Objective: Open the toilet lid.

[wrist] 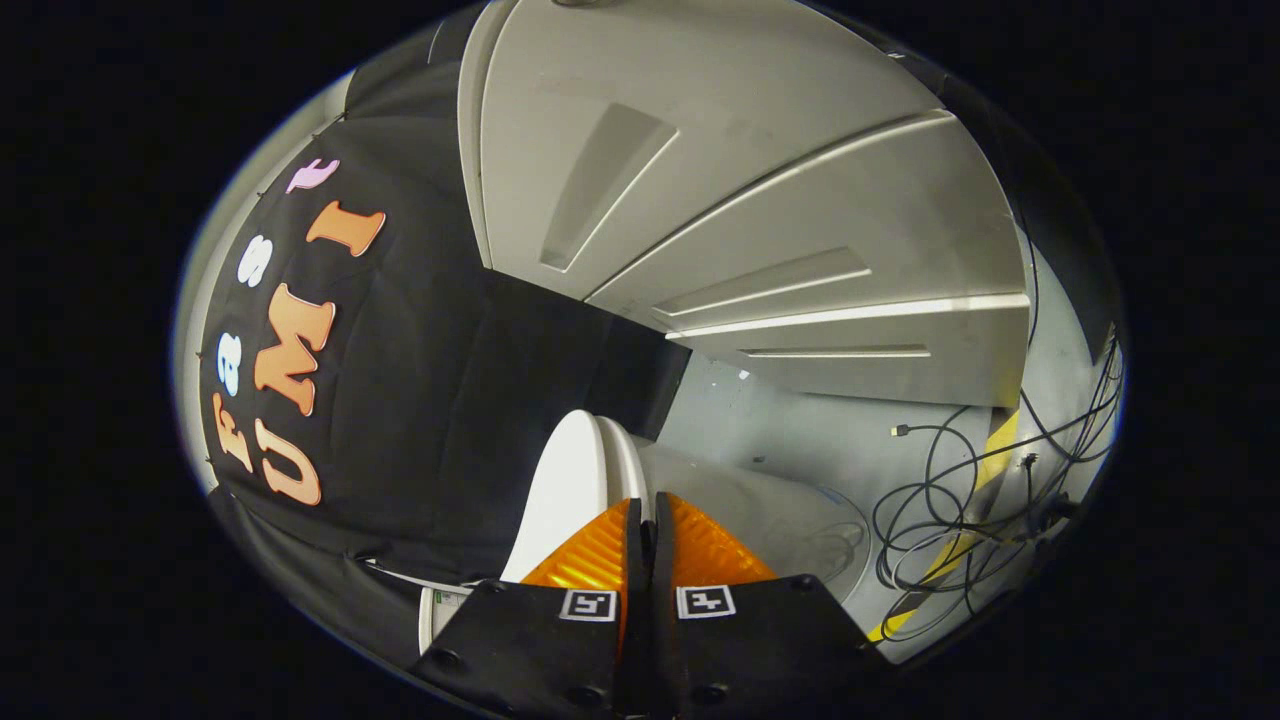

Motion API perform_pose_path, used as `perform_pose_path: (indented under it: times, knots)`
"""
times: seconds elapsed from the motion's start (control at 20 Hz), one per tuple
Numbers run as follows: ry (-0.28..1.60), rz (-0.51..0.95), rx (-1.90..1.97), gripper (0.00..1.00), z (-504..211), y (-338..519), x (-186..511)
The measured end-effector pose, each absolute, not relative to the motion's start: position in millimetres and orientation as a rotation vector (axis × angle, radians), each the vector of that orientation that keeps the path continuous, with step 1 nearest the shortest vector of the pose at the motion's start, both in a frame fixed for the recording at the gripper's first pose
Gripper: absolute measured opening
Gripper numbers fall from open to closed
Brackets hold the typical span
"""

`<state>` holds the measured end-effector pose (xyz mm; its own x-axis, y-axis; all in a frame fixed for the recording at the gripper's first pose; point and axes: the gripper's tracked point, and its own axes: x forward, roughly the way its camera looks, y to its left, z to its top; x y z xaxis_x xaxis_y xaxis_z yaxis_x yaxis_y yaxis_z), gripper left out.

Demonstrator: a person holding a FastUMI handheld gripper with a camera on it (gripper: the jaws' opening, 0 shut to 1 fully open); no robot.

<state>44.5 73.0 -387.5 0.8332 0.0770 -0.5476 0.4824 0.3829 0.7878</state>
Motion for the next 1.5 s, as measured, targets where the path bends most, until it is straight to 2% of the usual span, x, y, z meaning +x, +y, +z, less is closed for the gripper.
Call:
perform_pose_path:
  times: [0.4,1.0,1.25,1.5]
  knots:
    - [0.568,-0.267,1.08,0.08,-379,76,51]
    - [0.503,-0.196,0.938,0.08,-320,86,62]
    - [0.395,-0.217,0.823,0.08,-294,80,87]
    - [0.355,-0.161,0.708,0.08,-259,96,95]
